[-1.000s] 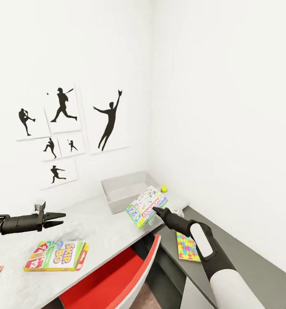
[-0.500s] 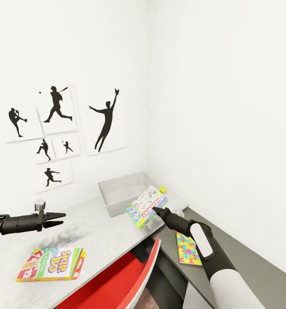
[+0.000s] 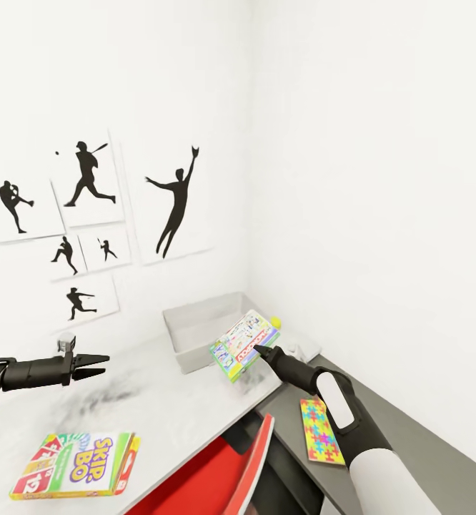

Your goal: Put all the toys in the child's room - the three board games (two on the bed and one on the table), the two jigsaw puzzles on the table, and the tennis ball on the table - inside the toy box on the table in the child's room.

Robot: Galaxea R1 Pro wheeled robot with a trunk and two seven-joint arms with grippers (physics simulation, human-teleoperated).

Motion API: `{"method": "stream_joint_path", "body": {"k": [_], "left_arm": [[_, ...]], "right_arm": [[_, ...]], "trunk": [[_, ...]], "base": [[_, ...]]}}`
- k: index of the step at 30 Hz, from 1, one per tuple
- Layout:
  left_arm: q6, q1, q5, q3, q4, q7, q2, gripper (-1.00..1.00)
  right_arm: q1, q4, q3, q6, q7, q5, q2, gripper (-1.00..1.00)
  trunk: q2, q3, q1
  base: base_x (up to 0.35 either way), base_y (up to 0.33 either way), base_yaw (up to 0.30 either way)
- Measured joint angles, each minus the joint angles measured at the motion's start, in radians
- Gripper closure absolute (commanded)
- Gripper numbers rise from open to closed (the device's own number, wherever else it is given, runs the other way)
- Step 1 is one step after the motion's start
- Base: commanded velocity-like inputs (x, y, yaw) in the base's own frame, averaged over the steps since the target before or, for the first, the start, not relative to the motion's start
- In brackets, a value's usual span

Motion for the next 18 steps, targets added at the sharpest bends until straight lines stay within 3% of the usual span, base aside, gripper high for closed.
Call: {"method": "stream_joint_path", "body": {"k": [7, 18], "left_arm": [[0.000, 0.000, 0.000, 0.000, 0.000, 0.000, 0.000, -1.00], [0.000, 0.000, 0.000, 0.000, 0.000, 0.000, 0.000, -1.00]], "right_arm": [[0.000, 0.000, 0.000, 0.000, 0.000, 0.000, 0.000, 1.00], [0.000, -0.001, 0.000, 0.000, 0.001, -0.002, 0.000, 1.00]], "trunk": [[0.000, 0.000, 0.000], [0.000, 0.000, 0.000]], "base": [[0.152, 0.000, 0.000], [0.010, 0.000, 0.000]]}}
